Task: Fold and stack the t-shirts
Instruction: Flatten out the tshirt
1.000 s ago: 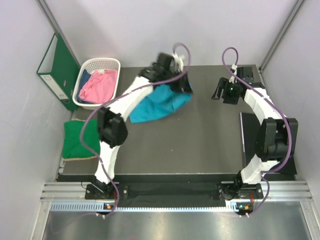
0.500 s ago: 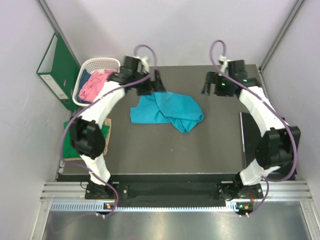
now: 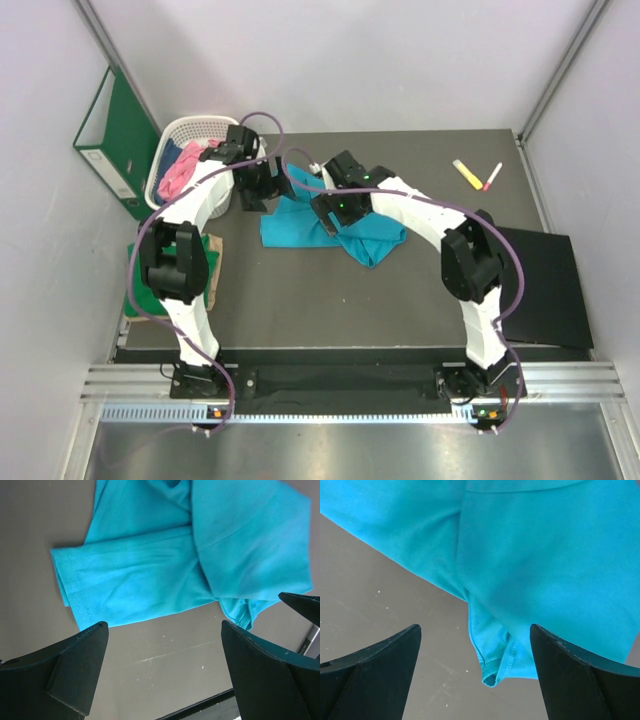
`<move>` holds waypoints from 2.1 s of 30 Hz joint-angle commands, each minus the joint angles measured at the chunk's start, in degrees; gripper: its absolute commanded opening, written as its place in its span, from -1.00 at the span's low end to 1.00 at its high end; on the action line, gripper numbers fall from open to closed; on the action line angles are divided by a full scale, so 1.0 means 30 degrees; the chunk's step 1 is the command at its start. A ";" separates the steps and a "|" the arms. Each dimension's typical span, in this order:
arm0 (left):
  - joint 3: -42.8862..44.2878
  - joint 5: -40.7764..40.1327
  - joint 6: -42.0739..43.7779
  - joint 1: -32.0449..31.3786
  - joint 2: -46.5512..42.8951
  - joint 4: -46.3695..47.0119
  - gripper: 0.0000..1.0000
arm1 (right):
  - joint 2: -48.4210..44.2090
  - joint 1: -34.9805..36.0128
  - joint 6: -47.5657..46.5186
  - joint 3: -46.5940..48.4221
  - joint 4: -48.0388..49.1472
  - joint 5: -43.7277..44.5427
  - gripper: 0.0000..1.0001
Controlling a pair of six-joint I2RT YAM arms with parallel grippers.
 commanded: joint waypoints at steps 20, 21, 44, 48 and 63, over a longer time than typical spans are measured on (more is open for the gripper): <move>0.0518 0.0159 0.1806 0.1765 0.0416 -0.1798 0.97 | 0.3525 0.1346 0.0660 0.3222 -0.0117 0.6186 -0.97; 0.0460 0.0246 0.1777 0.1823 0.0445 -0.1799 0.97 | 0.3230 0.1346 0.0719 0.3164 -0.0145 0.6157 -0.96; -0.0683 0.0570 0.1806 0.1853 0.0533 -0.1388 0.97 | 0.2876 0.1376 -0.0130 0.3514 -0.0028 0.4108 -0.02; -0.1004 0.0539 0.1894 0.1853 0.0562 -0.1359 0.97 | 0.2700 0.1376 -0.0305 0.3457 0.0438 0.3726 -0.01; -0.1503 0.0539 0.2187 0.1853 0.0474 -0.1447 0.97 | 0.2706 0.1317 0.1275 0.4456 0.0318 0.6885 -1.00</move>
